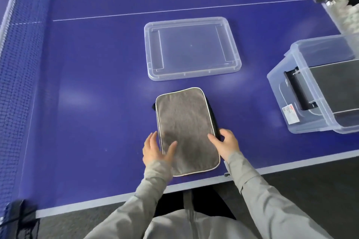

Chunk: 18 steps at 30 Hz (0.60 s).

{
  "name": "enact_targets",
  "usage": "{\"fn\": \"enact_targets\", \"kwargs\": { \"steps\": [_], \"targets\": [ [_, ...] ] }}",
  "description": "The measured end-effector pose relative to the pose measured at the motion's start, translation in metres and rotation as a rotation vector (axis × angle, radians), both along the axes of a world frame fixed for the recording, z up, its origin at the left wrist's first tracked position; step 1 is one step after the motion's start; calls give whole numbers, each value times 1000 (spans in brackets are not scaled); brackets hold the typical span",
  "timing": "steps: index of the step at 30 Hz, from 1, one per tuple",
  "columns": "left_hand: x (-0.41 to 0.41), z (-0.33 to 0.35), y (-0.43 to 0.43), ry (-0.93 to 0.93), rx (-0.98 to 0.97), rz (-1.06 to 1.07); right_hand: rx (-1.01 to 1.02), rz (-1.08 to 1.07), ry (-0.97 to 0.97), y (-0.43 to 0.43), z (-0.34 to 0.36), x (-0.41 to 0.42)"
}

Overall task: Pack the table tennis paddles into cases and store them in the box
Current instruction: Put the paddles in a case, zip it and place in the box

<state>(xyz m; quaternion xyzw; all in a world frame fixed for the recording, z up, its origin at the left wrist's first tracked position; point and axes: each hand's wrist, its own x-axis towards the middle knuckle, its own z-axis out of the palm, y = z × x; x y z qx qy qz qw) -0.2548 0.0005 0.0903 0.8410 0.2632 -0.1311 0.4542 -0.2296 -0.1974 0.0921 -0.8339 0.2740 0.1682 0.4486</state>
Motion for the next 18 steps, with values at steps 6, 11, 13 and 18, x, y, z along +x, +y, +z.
{"fn": "enact_targets", "kwargs": {
  "steps": [6, 11, 13, 18],
  "targets": [
    [37, -7, 13, 230, -417, 270, 101, -87, -24, 3, -12, -8],
    [49, -9, 13, 298, -366, 168, 105, -56, -9, 0, -16, -6],
    [50, -9, 13, 329, -381, 132, 90, -33, 14, -4, -19, -4],
    [47, -15, 7, 343, -446, 141, 82, -6, 43, -13, -23, 2]
  ]
}}
